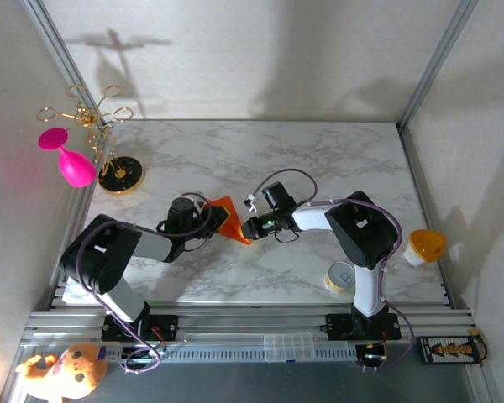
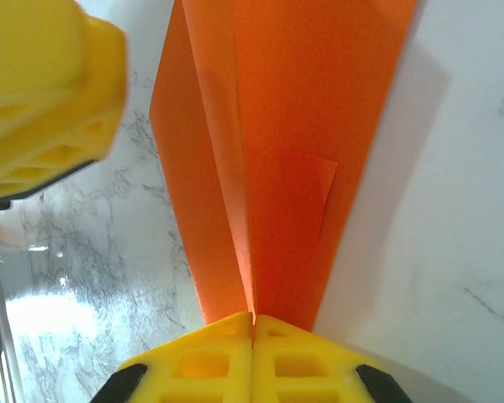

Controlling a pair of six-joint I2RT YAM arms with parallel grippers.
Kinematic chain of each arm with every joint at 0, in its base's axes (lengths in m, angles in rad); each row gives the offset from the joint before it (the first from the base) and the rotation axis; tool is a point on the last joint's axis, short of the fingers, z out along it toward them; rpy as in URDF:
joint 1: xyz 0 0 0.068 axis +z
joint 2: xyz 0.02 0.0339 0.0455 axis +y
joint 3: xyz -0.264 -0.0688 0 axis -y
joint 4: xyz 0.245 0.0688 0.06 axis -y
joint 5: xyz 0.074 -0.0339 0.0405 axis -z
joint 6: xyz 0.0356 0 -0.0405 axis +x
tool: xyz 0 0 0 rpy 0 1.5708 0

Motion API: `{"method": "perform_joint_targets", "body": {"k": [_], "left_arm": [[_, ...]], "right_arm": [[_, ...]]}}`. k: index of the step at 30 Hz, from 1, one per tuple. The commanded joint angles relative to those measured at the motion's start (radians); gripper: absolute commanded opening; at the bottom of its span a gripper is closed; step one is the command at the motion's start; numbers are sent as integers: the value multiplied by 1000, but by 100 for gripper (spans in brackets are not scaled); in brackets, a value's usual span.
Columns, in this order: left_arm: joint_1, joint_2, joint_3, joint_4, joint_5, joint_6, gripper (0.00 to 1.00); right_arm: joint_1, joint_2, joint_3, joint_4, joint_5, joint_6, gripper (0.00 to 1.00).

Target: Fold a paper plane with a square sheet of paper (pick it up from the middle)

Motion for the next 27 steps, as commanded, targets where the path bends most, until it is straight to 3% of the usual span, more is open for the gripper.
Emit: {"method": "perform_joint_targets", "body": {"k": [1, 27], "left_arm": [[-6, 50, 31, 100, 51, -36, 17], [-22, 168, 87, 92, 57, -33, 13]], "right_arm": [[-3, 87, -25, -115, 101, -2, 7], [-6, 103, -19, -124, 96, 11, 14]]}}
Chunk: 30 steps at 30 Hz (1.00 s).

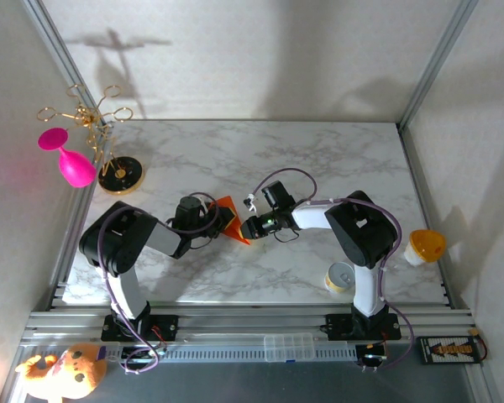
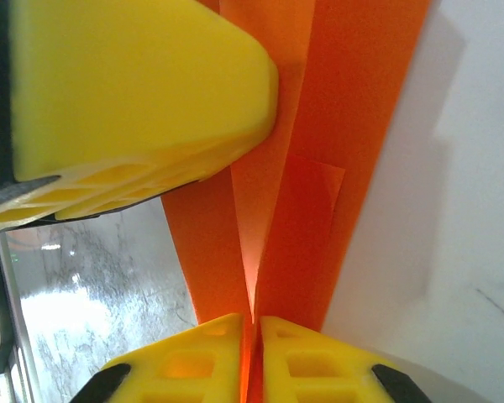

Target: Fold a paper plane with a square sheet of paper (pick it up from the middle)

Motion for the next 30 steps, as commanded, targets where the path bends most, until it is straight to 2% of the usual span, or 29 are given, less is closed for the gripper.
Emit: {"method": "perform_joint_targets", "body": {"k": [1, 30], "left_arm": [[-6, 21, 18, 25, 16, -3, 13], [-9, 71, 9, 40, 12, -17, 12]], "right_arm": [[-3, 98, -36, -100, 118, -2, 14], [-3, 99, -26, -129, 154, -12, 10]]}}
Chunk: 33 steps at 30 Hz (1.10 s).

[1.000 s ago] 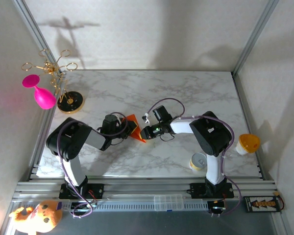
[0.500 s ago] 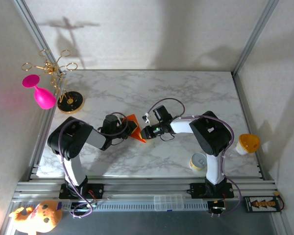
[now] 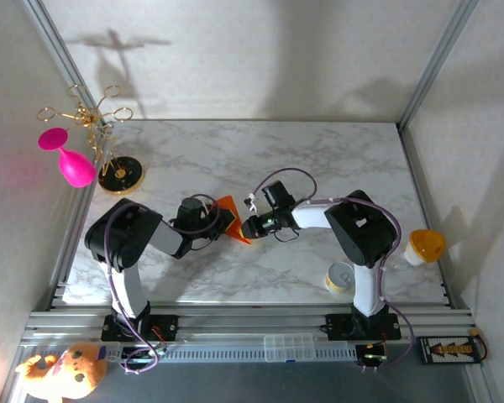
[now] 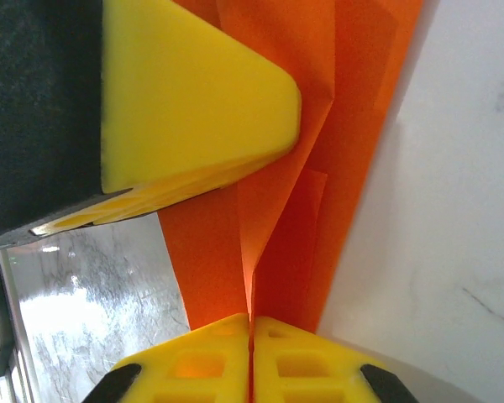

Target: Fold a paper plane with a square sheet of paper (pick it up from the middle)

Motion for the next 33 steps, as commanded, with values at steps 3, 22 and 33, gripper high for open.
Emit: {"method": "perform_joint_targets", "body": {"k": [3, 22, 33], "left_arm": [[-9, 24, 3, 23, 9, -10, 12], [-12, -12, 22, 9, 57, 55, 13], [-23, -39, 50, -61, 76, 129, 13]], "right_arm": [[0, 91, -34, -118, 153, -14, 10], [-1, 105, -28, -107, 140, 7, 18], [-6, 112, -38, -92, 114, 32, 19]]}}
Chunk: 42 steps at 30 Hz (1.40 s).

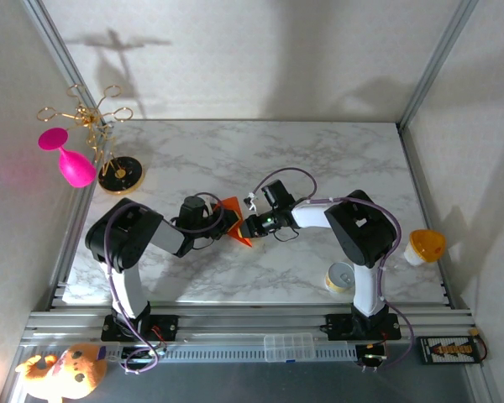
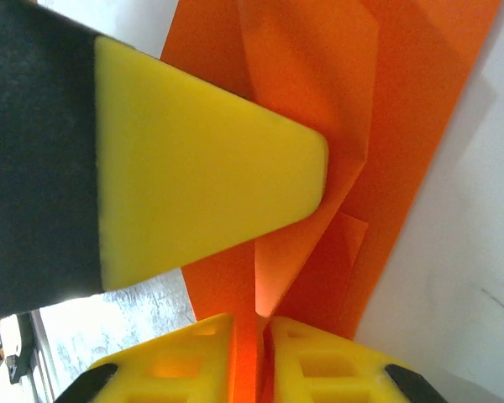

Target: Fold a paper plane with a square sheet of paper (pick it up from the middle)

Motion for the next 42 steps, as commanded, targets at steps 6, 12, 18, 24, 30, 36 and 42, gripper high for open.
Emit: {"method": "perform_joint_targets", "body": {"k": [6, 12, 18, 24, 30, 36, 42], "left_arm": [[-4, -87, 30, -33, 24, 51, 16], [24, -149, -8, -69, -67, 50, 21], [28, -114, -43, -18, -80, 3, 21], [28, -70, -70, 54, -79, -35, 22], [28, -63, -117, 85, -113, -64, 24], [28, -66, -169, 132, -145, -105, 24], [25, -67, -194, 164, -156, -130, 23]], "right_arm": [[-7, 108, -51, -89, 147, -11, 9], [-8, 106, -57, -84, 165, -34, 8], [-9, 108, -87, -42, 169, -16, 4], [-9, 95, -127, 12, 197, -4, 0], [-9, 85, -138, 24, 209, 3, 0], [-8, 80, -144, 32, 206, 33, 0], [-9, 76, -149, 36, 204, 65, 0]]}}
